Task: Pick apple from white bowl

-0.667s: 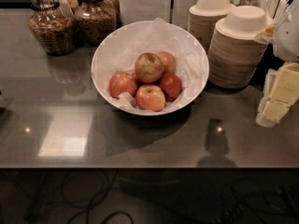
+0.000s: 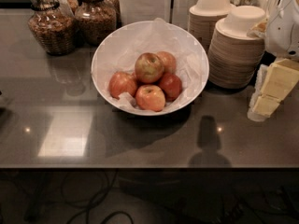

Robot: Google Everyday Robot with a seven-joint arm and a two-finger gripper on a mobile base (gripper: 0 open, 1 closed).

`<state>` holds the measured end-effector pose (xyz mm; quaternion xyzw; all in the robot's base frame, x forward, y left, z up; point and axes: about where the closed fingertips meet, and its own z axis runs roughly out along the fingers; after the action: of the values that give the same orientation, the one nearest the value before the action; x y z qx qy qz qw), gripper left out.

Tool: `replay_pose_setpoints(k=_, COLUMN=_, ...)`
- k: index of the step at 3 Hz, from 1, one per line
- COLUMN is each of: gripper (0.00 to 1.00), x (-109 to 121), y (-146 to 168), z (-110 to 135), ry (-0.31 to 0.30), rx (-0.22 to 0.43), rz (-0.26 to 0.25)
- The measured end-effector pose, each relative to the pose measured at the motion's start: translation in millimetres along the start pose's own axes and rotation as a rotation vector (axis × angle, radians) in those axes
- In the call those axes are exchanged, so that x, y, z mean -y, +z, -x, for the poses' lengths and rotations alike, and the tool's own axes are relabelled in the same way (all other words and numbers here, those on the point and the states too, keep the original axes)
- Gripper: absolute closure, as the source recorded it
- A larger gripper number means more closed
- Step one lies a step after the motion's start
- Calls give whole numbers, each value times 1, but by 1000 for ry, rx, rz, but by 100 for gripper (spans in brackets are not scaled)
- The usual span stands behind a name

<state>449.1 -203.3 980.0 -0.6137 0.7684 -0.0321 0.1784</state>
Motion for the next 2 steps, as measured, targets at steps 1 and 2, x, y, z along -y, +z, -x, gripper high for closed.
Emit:
replay_pose_setpoints(k=1, gripper=0, x=16, y=4, z=40, ry=-80, rx=72, rz=-20)
replay_pose_setpoints(k=2, gripper=0, x=16, y=4, z=40, ry=-80, rx=73, rz=-20)
